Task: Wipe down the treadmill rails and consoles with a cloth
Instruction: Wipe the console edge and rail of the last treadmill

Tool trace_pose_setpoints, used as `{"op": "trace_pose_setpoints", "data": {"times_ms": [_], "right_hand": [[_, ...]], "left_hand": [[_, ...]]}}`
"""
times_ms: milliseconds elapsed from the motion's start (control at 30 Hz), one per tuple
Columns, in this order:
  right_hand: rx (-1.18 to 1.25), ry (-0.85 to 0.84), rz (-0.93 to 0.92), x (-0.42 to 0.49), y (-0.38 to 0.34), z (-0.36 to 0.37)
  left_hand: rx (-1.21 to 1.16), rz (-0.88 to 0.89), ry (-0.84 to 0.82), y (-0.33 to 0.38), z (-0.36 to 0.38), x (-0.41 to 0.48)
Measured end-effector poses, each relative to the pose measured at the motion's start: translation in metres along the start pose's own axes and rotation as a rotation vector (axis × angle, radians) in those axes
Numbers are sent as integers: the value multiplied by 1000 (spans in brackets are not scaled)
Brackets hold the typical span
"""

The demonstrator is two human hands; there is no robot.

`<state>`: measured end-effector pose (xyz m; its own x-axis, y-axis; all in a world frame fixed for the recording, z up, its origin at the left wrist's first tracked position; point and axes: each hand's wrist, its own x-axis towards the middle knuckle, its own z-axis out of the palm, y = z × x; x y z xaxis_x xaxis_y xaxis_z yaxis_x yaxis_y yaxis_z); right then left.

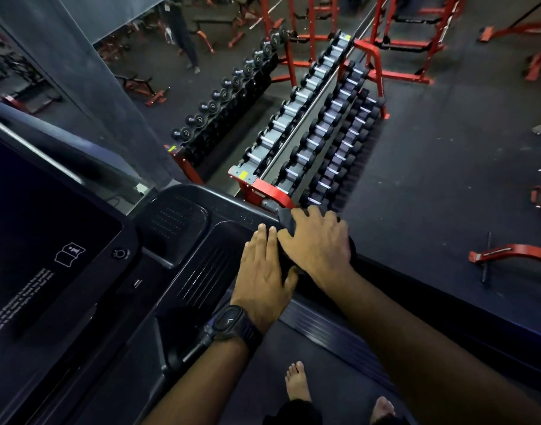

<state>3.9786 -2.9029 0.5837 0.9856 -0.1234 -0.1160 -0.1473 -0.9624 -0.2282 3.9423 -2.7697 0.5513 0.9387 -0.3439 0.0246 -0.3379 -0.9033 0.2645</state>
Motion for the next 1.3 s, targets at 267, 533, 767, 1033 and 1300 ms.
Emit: {"op": "trace_pose_setpoints", "data": {"times_ms": [267,533,767,1033,1300], "right_hand": [[100,-139,-105,17,2,-6],[46,-94,-156,13,4,-3],[19,-59,-153,3,3,-1],[324,-308,-3,49,10,-12],[168,-199,-88,36,4,-6]], "left_hand": [[-4,-52,0,-1,-2,0],[-9,-138,-6,4,-3,1],[-24,-177,-35,5,-1,0],[16,-178,-13,8,1,3],[15,-173,-57,9,-1,5]]}}
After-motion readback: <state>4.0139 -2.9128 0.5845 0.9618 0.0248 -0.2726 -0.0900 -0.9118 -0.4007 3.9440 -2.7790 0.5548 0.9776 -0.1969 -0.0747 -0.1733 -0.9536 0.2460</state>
